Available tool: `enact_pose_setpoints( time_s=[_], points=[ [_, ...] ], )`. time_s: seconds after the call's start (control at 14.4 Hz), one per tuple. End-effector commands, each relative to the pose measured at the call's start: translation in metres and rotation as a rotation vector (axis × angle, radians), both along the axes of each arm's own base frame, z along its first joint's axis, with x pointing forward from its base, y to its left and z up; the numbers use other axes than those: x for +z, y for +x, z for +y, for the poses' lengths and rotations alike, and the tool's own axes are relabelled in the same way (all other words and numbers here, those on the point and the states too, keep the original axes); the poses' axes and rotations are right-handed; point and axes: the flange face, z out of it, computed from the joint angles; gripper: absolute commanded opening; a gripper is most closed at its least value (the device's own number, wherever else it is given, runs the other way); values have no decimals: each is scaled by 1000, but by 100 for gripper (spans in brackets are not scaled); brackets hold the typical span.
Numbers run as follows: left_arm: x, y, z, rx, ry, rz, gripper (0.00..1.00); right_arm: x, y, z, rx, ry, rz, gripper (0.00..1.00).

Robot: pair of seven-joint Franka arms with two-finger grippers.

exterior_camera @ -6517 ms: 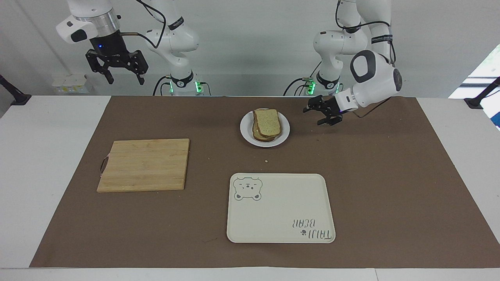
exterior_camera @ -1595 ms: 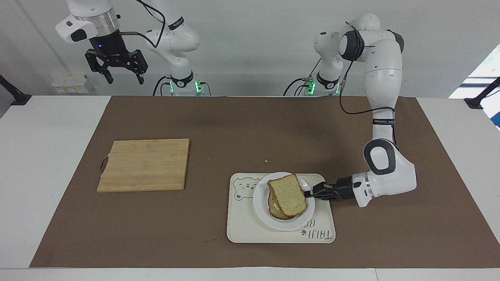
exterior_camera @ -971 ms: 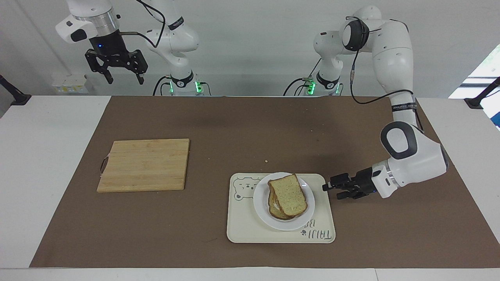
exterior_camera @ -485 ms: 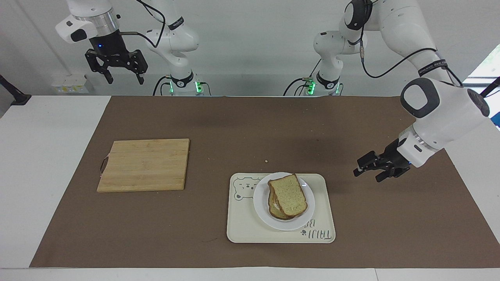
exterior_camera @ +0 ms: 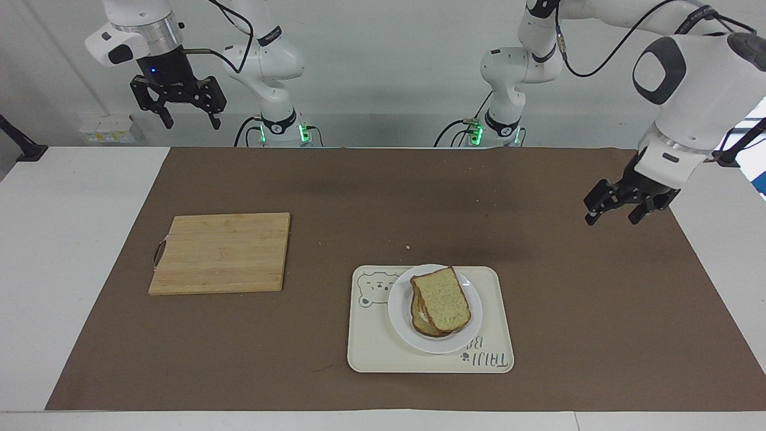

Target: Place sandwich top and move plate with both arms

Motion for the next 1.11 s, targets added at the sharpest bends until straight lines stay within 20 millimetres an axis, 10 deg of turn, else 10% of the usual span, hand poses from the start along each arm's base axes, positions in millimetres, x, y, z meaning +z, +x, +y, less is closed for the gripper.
enact_pose_setpoints(
  time_s=[0.0, 0.28, 1.04],
  points=[
    [30, -43, 10, 26, 33, 32, 100, 3, -6, -3, 21, 5, 4, 100],
    [37, -84, 11, 16, 93, 37, 100, 3, -6, -3, 21, 5, 4, 100],
    [39, -93, 25, -123, 48, 91, 100, 3, -6, -3, 21, 5, 4, 100]
  ],
)
